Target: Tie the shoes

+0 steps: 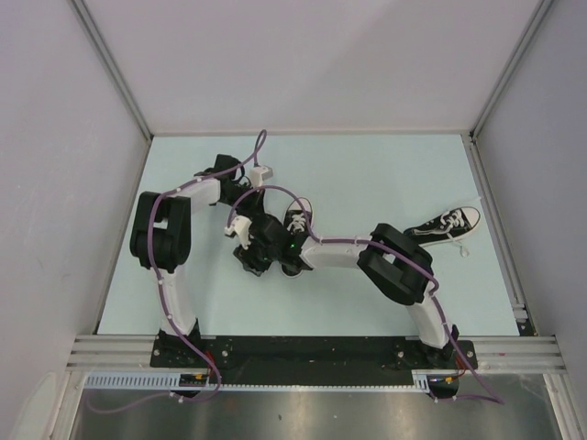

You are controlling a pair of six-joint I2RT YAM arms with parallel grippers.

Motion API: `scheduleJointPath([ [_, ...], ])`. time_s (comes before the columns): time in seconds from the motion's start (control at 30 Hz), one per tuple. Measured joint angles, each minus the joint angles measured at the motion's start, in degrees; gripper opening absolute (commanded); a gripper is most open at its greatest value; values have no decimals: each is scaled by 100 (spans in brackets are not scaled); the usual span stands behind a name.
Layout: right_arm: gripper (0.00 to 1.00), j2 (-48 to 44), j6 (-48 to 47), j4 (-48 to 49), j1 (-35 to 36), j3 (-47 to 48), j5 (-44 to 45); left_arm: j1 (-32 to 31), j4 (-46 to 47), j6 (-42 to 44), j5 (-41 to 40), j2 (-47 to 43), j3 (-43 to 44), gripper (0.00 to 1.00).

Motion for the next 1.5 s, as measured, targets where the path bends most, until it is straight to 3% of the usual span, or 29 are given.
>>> scheduleJointPath([
  [0.1,35,96,-2,61,-13,0,26,2,0,-4,33,2,0,9],
  [0.17,21,160,-7,66,-15,0,31,2,2,-9,35,2,0,10],
  [0.23,0,186,-9,50,-17,0,44,2,2,-31,35,2,0,10],
  [0.47,0,-11,74,-376,-129,-48,-317,2,55,-44,39,0,-55,11],
  [0.7,0,-1316,219,-1150,-494,-376,-1051,2,0,33,33,-188,-457,12],
  [0.9,0,-2439,184,-1657,-863,-737,-1537,2,-66,243,39,-800,-973,10],
  [1.2,0,-3215,22,-2710,-1912,-1685,-1853,2,-157,433,59,-1622,-1862,0],
  [1.5,0,-4118,-197,-3222,-2173,-2170,-2094,57,-144,511,-216,-2188,-2509,0],
])
